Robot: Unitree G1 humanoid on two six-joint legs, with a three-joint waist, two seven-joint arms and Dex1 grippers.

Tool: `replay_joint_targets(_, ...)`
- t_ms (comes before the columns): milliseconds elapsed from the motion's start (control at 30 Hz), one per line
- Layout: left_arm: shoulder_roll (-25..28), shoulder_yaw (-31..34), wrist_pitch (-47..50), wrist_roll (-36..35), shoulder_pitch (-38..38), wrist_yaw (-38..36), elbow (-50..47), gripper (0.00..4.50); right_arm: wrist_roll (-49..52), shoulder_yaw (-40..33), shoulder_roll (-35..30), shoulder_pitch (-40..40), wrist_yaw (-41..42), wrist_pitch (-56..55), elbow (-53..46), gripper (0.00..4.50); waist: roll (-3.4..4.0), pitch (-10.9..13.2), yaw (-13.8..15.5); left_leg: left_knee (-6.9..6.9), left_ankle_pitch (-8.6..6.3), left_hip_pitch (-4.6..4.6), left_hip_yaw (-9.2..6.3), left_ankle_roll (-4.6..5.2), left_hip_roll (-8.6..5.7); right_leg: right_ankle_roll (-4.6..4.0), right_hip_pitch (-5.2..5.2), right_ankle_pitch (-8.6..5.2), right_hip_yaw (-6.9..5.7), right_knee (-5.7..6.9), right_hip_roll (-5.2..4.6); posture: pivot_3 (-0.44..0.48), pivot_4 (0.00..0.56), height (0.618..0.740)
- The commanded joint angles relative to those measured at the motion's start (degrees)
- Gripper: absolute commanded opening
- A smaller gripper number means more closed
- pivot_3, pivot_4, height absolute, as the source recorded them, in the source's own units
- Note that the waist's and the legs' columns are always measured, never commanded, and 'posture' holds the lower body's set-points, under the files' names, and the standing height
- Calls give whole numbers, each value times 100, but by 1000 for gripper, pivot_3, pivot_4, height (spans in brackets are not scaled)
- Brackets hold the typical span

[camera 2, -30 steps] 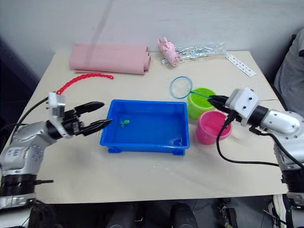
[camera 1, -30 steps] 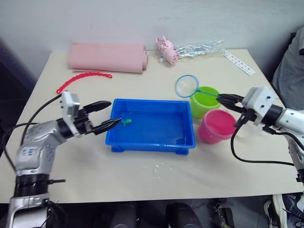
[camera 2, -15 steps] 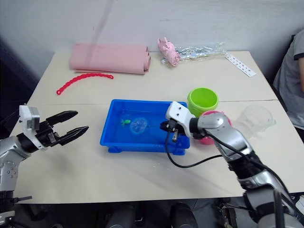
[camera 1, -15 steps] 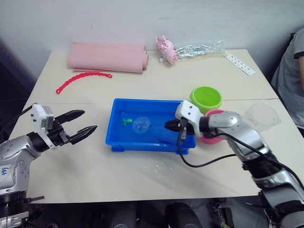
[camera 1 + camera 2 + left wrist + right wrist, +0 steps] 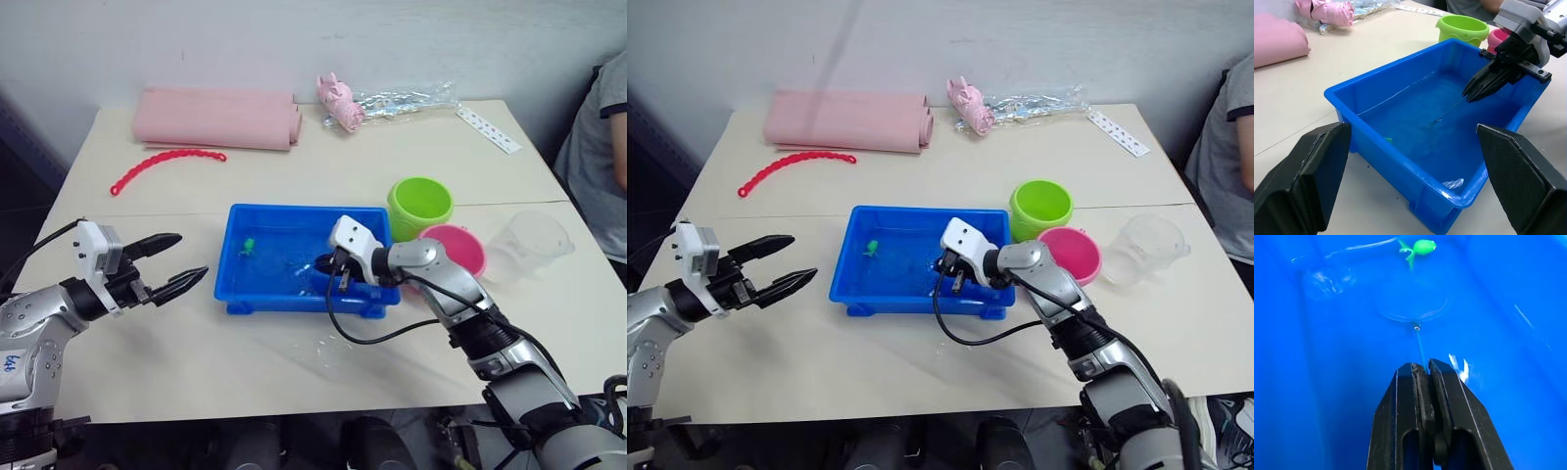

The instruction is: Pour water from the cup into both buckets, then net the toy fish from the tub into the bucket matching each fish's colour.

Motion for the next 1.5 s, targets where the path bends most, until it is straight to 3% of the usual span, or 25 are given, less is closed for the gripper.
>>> replay_joint_targets(33, 50, 40, -20, -34, 12, 2, -176, 4462, -32, -236, 281, -120, -159, -302, 65, 0, 0, 0, -9, 0, 0, 0, 0, 0, 0, 0, 0, 0, 0, 1, 0, 0, 150, 740)
replay_joint_targets(367, 36, -91, 7, -53, -155, 32, -96, 4462, -83, -556, 811, -125, -213, -1731, 898, 0, 0, 0, -16, -2, -1, 0, 1, -3, 0, 0, -4, 0, 2, 2, 1, 0, 150, 740)
replay_joint_targets(633, 62, 66, 141, -247, -260, 23, -8, 4462, 189, -891, 563, 150, 172, -1877, 465, 0, 0, 0, -15, -3, -1, 1, 0, -3, 0, 0, -6, 0, 2, 4, 2, 0, 150, 740)
replay_joint_targets(933, -36, -77, 281, -351, -592, 51, -65, 4462, 446, -1208, -139, 868, 524, -1489, -730, 0, 0, 0, 0, -3, -1, 0, 0, -3, 0, 0, -4, 0, 2, 3, 1, 0, 150, 740)
replay_joint_targets(1133, -141, -321, 444, -456, -955, 21, -176, 4462, 1211, -2001, -723, 1671, 569, -795, -2123, 0, -1, 0, 11, -3, -2, -1, 1, -3, 0, 0, -3, 0, 2, 0, 1, 0, 150, 740)
replay_joint_targets(1500, -552, -1143, 673, -516, -2027, 8, -293, 4462, 2261, -3165, -1588, 2687, 689, 18, -3615, 0, 1, 0, 31, -2, -2, 0, 1, -2, 0, 0, 6, 0, 2, -6, 2, 0, 150, 740)
